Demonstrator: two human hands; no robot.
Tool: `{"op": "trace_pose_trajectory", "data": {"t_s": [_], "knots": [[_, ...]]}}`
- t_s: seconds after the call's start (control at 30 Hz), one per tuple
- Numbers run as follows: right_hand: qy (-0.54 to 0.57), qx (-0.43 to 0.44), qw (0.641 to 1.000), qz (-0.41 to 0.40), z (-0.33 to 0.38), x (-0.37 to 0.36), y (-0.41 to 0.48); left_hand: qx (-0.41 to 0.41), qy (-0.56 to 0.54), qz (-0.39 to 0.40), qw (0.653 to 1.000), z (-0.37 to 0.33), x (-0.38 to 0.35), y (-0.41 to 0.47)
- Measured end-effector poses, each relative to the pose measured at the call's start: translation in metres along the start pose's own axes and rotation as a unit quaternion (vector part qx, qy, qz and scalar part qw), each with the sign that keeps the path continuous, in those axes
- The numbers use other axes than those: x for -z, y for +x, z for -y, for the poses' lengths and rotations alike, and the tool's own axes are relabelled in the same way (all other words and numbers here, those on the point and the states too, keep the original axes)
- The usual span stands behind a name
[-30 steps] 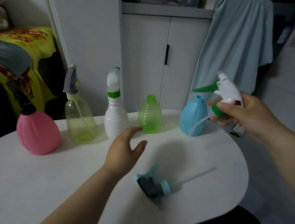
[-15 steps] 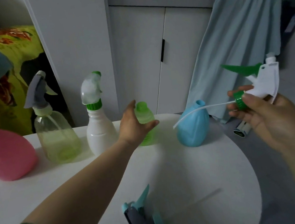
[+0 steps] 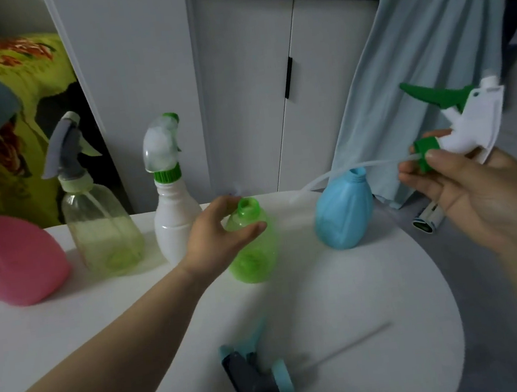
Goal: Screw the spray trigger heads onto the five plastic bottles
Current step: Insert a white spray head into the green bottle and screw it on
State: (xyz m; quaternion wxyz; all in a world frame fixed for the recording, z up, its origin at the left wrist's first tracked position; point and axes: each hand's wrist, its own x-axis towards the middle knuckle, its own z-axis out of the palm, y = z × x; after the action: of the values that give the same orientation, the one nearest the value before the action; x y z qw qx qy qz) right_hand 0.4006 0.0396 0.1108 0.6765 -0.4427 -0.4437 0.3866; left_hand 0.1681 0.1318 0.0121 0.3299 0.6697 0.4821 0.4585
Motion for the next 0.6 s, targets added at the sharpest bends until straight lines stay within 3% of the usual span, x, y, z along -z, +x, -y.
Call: {"op": "trace_pose_trajectory", "data": {"t_s": [0.33,0.6], "knots": [[-0.051,0.013,0.994,0.092,0.011,-0.062,-0.02,-0.004,-0.016,0.043,0.999,0.006,0.066,-0.059],[-0.194,0.04,0.969,0.145,0.016,-0.098,-0.02,-0.024,-0.034,0.095,0.995,0.018,0.072,-0.071]]}}
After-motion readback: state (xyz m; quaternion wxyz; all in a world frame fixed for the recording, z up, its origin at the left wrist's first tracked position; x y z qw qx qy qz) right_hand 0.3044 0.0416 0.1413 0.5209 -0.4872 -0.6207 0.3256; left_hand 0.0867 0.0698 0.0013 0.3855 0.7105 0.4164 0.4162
